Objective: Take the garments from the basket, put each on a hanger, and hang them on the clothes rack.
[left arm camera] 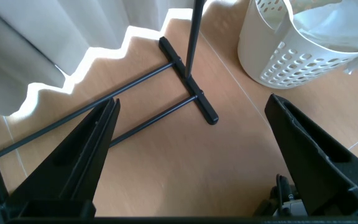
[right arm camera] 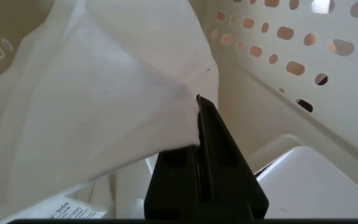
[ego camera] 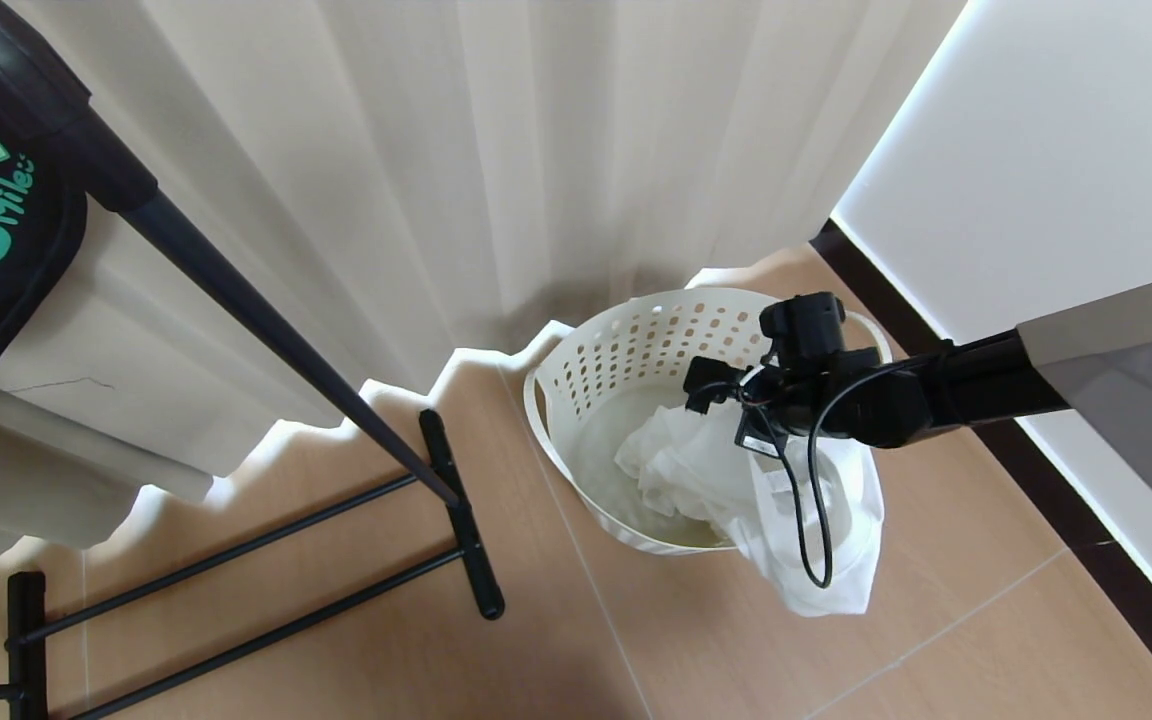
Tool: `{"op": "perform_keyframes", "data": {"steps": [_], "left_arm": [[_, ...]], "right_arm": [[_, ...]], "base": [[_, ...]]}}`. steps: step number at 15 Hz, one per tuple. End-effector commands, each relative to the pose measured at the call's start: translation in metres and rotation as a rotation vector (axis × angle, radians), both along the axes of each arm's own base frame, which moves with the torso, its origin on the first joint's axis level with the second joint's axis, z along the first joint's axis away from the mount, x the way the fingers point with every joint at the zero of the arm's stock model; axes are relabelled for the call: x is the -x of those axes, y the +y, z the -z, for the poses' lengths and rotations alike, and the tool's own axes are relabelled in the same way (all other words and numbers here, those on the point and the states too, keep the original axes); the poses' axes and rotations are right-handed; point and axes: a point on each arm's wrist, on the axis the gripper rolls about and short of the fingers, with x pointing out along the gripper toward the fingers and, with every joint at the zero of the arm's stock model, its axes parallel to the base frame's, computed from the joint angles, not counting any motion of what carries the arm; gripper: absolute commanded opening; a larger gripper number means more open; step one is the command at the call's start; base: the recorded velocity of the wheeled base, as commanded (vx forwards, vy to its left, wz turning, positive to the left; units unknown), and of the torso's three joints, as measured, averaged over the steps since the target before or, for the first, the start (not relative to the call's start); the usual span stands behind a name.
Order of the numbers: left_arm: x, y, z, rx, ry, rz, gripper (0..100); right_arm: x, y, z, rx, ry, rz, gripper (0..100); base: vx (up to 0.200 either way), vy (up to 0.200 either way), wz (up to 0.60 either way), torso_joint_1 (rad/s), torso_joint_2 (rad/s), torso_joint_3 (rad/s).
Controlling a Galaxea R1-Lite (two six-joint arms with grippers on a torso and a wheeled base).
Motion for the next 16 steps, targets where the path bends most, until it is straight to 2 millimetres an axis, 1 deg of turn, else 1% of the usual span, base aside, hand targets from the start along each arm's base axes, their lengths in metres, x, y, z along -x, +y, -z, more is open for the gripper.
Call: {"op": "perform_keyframes", "data": {"steps": [1, 2, 3, 4, 5, 6, 7, 8, 9, 10, 11, 12, 13, 14, 15, 16], "left_arm": [[0.000, 0.000, 0.000, 0.000, 0.001, 0.000, 100], [0.000, 0.000, 0.000, 0.000, 0.001, 0.000, 100], [0.000, 0.000, 0.000, 0.000, 0.001, 0.000, 100], [0.000, 0.000, 0.000, 0.000, 0.001, 0.000, 100], [0.000, 0.000, 0.000, 0.000, 0.001, 0.000, 100], [0.000, 0.000, 0.000, 0.000, 0.001, 0.000, 100], [0.000, 0.000, 0.000, -0.002, 0.001, 0.000, 100], [0.000, 0.000, 0.000, -0.002, 0.001, 0.002, 100], [0.000, 0.000, 0.000, -0.002, 0.001, 0.002, 100], [0.000, 0.000, 0.000, 0.000, 0.001, -0.001, 100], [0.000, 0.000, 0.000, 0.000, 0.001, -0.001, 100], [0.000, 0.000, 0.000, 0.000, 0.001, -0.001, 100], [0.000, 0.000, 0.000, -0.003, 0.001, 0.000, 100], [0.000, 0.000, 0.000, -0.005, 0.001, 0.002, 100], [0.000, 0.000, 0.000, -0.005, 0.001, 0.002, 100], [0.000, 0.000, 0.000, -0.005, 0.001, 0.002, 100]], "right_arm": [[0.041, -0.015, -0.053, -0.159, -0.058, 0.026, 0], [0.060, -0.021, -0.068, -0.218, -0.069, 0.026, 0], [0.069, -0.024, -0.075, -0.250, -0.074, 0.023, 0], [0.094, -0.032, -0.092, -0.337, -0.083, 0.019, 0], [0.124, -0.041, -0.114, -0.440, -0.116, 0.040, 0], [0.148, -0.048, -0.128, -0.538, -0.138, 0.064, 0], [0.171, -0.047, -0.139, -0.644, -0.143, 0.059, 0], [0.190, -0.044, -0.150, -0.741, -0.144, 0.043, 0], [0.190, -0.044, -0.150, -0.741, -0.144, 0.043, 0], [0.222, -0.042, -0.173, -0.920, -0.162, 0.015, 0], [0.234, -0.045, -0.179, -0.974, -0.167, 0.010, 0], [0.244, -0.048, -0.176, -1.021, -0.163, 0.009, 0], [0.248, -0.047, -0.162, -1.061, -0.147, 0.012, 0], [0.245, -0.046, -0.155, -1.073, -0.153, 0.008, 0], [0.239, -0.043, -0.148, -1.073, -0.182, -0.001, 0], [0.237, -0.042, -0.147, -1.076, -0.190, -0.004, 0]], "base": [[0.000, 0.000, 0.00, 0.000, 0.00, 0.000], [0.000, 0.000, 0.00, 0.000, 0.00, 0.000], [0.000, 0.000, 0.00, 0.000, 0.00, 0.000], [0.000, 0.000, 0.00, 0.000, 0.00, 0.000], [0.000, 0.000, 0.00, 0.000, 0.00, 0.000], [0.000, 0.000, 0.00, 0.000, 0.00, 0.000], [0.000, 0.000, 0.00, 0.000, 0.00, 0.000], [0.000, 0.000, 0.00, 0.000, 0.00, 0.000], [0.000, 0.000, 0.00, 0.000, 0.00, 0.000], [0.000, 0.000, 0.00, 0.000, 0.00, 0.000], [0.000, 0.000, 0.00, 0.000, 0.00, 0.000], [0.000, 0.000, 0.00, 0.000, 0.00, 0.000], [0.000, 0.000, 0.00, 0.000, 0.00, 0.000], [0.000, 0.000, 0.00, 0.000, 0.00, 0.000], [0.000, 0.000, 0.00, 0.000, 0.00, 0.000], [0.000, 0.000, 0.00, 0.000, 0.00, 0.000]]}}
